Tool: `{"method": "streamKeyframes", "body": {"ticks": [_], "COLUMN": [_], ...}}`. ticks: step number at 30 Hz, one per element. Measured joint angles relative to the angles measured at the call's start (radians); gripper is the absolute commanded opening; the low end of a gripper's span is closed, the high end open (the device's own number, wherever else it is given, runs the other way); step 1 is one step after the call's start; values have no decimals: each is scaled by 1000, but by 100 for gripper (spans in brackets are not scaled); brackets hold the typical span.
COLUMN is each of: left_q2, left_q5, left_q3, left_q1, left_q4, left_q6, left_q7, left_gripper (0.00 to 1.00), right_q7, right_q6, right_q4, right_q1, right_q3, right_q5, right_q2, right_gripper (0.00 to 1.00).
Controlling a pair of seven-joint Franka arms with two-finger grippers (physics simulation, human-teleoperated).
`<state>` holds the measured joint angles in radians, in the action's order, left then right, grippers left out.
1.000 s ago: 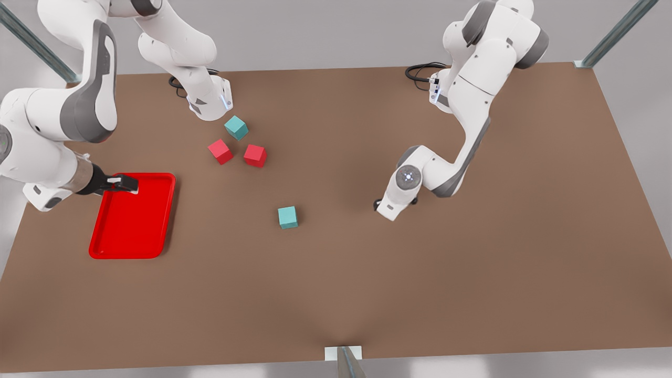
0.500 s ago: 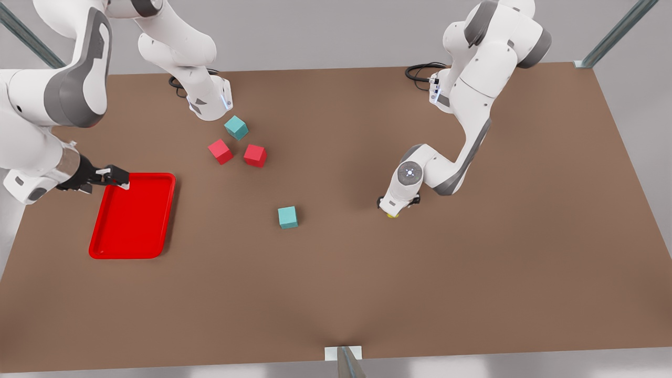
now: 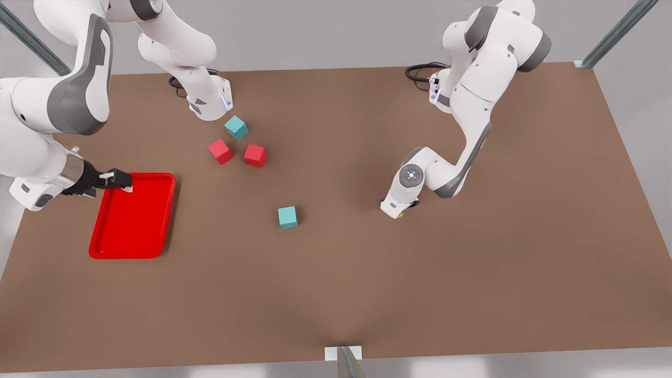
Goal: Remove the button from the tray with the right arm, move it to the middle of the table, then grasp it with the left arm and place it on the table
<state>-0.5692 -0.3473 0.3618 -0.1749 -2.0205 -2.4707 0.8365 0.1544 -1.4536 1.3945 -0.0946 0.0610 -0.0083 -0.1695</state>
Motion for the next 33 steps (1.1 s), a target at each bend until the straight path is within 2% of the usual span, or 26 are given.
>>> {"method": "streamKeyframes", "body": {"ticks": [4, 13, 19, 21, 30, 33], "left_q2": [6, 19, -8, -50, -199, -271], "left_q5": [-5, 8, -6, -48, -101, -103], "left_q3": [0, 27, 9, -75, -686, -826], "left_q1": [1, 9, -28, -122, -610, -723], "left_q4": [7, 218, 336, 403, 546, 593], "left_q6": [7, 153, 184, 187, 273, 344], "left_q7": [7, 90, 266, 351, 726, 831], "left_gripper": [38, 39, 39, 39, 38, 38], "right_q7": [4, 11, 13, 14, 17, 17], "right_q6": [-6, -25, -28, -29, -30, -30], "right_q4": [-1, -1, 0, 0, 0, 0], "right_q1": [8, 11, 5, 5, 4, 4], "right_q3": [1, 1, 0, 0, 1, 0], "right_q5": [0, 13, 17, 18, 18, 18], "right_q2": [-15, -32, -35, -36, -42, -42], "right_gripper": [100, 100, 100, 100, 100, 100]}}
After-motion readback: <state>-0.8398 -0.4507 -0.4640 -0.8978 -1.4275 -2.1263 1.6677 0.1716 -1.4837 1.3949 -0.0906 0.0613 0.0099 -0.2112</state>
